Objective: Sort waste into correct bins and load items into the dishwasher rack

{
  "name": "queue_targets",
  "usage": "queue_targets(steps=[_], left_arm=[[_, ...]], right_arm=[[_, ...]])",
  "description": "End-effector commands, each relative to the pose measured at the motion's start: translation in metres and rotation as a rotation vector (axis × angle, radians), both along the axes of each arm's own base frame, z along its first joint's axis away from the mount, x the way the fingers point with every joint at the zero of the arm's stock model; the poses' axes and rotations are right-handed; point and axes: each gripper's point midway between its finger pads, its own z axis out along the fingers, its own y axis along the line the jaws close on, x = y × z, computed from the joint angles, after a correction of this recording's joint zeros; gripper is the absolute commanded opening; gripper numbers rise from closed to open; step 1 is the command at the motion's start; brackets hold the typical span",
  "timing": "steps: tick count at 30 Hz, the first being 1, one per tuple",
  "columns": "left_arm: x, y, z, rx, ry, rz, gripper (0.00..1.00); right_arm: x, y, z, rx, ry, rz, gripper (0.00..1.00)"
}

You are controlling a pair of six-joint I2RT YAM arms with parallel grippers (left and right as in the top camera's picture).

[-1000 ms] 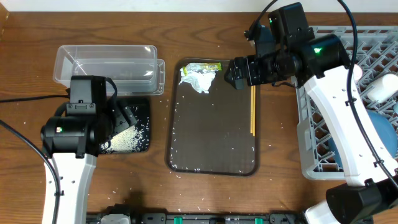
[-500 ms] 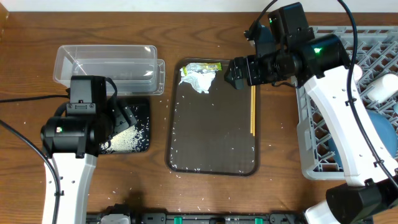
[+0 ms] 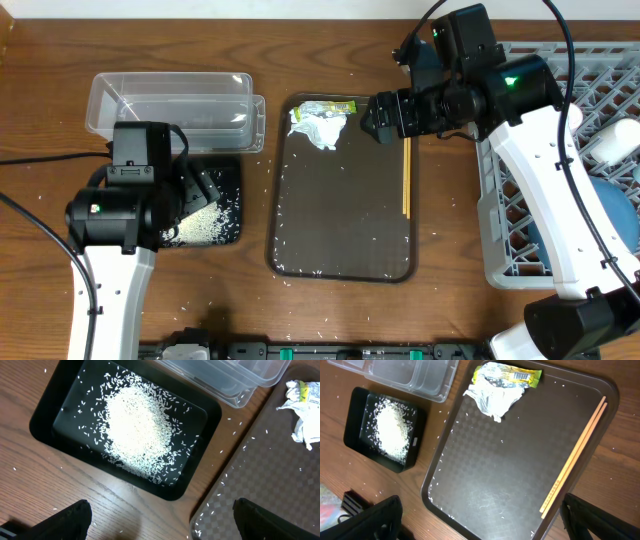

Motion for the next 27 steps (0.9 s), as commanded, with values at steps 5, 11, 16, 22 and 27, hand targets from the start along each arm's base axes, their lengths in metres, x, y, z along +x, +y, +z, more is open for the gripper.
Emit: queue_targets(steps=[5, 11, 16, 22, 27], left_arm=[[0.0005, 0.0022, 0.0026, 0.005, -0.006, 0.006, 0.93], [0.0005, 0.0022, 0.0026, 0.005, -0.006, 0.006, 0.93], [0.0005, 0.0022, 0.0026, 0.005, -0.006, 0.006, 0.93], [0.0005, 0.0022, 0.0026, 0.005, -0.006, 0.006, 0.93], [0.0005, 0.0022, 0.0026, 0.005, -0.006, 0.006, 0.93]], right_arm=[[-0.0015, 0.0019, 0.0014, -0.010, -0.014, 0.015, 0.99], [-0.0016, 0.0021, 0.0014, -0.010, -0.014, 0.015, 0.99], [-0.0015, 0.0019, 0.0014, -0.010, -0.014, 0.015, 0.99], [-0.0015, 0.0019, 0.0014, -0.010, -0.014, 0.015, 0.99], [-0.0015, 0.0019, 0.0014, -0.010, -0.014, 0.015, 0.99]])
